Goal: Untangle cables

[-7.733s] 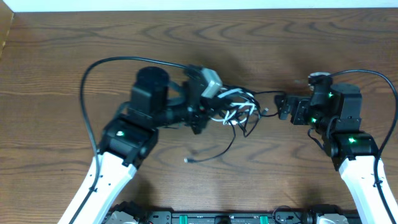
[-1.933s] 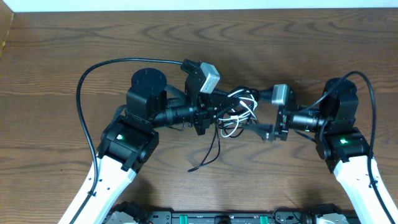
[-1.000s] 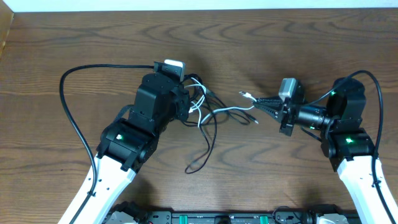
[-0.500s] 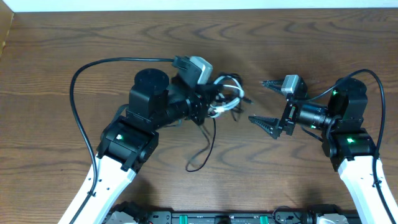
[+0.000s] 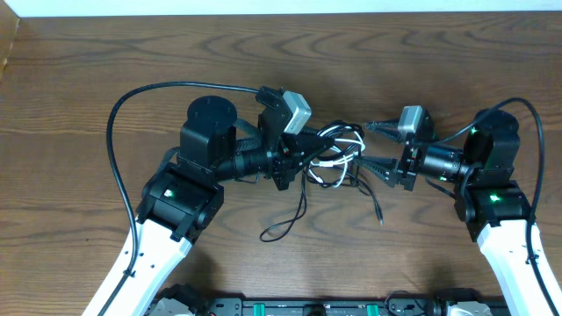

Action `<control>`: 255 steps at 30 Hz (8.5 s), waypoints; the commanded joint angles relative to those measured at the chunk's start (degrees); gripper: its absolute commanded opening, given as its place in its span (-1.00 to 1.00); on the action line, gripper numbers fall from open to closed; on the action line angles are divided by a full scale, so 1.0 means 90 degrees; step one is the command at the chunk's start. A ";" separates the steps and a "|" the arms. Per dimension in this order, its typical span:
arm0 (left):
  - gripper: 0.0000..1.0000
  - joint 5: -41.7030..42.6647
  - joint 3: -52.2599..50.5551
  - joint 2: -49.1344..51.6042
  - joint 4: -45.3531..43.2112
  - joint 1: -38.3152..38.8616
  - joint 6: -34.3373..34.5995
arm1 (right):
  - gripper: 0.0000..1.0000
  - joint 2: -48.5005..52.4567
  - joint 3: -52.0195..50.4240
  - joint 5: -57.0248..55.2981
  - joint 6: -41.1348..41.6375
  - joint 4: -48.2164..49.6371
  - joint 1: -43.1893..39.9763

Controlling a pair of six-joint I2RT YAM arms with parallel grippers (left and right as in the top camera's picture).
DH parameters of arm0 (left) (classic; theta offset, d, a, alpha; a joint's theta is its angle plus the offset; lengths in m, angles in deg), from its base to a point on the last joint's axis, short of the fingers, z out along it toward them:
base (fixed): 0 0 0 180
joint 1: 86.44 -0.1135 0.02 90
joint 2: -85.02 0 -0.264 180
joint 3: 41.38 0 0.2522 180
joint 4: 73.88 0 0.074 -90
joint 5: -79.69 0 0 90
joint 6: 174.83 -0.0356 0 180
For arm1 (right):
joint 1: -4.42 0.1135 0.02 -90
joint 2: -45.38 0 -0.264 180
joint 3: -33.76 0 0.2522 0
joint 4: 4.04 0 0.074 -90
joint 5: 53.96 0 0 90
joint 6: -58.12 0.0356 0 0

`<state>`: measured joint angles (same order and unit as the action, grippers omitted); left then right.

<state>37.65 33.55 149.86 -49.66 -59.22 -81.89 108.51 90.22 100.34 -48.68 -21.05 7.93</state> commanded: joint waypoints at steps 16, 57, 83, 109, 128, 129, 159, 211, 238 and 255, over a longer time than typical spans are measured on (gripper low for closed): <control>-0.85 0.0214 0.0146 -0.0010 -0.0039 0.0015 -0.0068 | -0.71 -0.0015 0.0049 0.0806 0.0049 0.0296 -0.0005; -0.85 -0.2839 0.0146 -0.0010 0.1586 0.0015 -0.0061 | -0.87 -0.0015 0.0049 -0.3174 0.3356 0.0192 -0.0019; -0.85 -0.0330 0.0146 -0.0012 -0.1513 0.0012 0.0250 | -0.43 -0.0012 0.0049 0.0248 -0.0175 -0.0236 -0.0005; -0.85 -0.0563 0.0146 -0.0010 -0.1678 0.0015 0.0520 | -0.47 -0.0012 0.0049 0.1260 -0.0495 0.0372 0.0102; -0.85 -0.0398 0.0146 -0.0012 -0.1506 0.0015 0.0539 | -0.49 -0.0015 0.0049 0.0151 -0.0056 0.0410 0.0352; -0.85 -0.0396 0.0146 -0.0015 -0.1506 0.0012 0.0539 | -0.48 -0.0015 0.0049 -0.0087 0.0010 0.0306 0.0340; -0.85 -0.0039 0.0146 -0.0010 -0.1093 -0.0087 0.0539 | 0.06 -0.0015 0.0046 0.0758 0.0600 0.0624 -0.0219; -0.85 0.0522 0.0146 -0.0012 -0.0505 -0.0102 -0.1161 | -0.98 -0.0012 0.0046 0.0503 0.0882 0.1110 0.0270; -0.85 -0.0119 0.0146 -0.0012 -0.0090 -0.0423 -0.1158 | -0.28 -0.0015 0.0046 -0.0610 0.0884 0.0267 0.0007; -0.85 0.0238 0.0146 -0.0010 -0.0090 -0.0403 -0.0920 | -0.21 -0.0012 0.0046 0.0204 0.0884 0.0775 0.0075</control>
<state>37.98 33.59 150.75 -50.03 -62.78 -90.66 108.38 90.55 98.02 -40.29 -14.73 8.15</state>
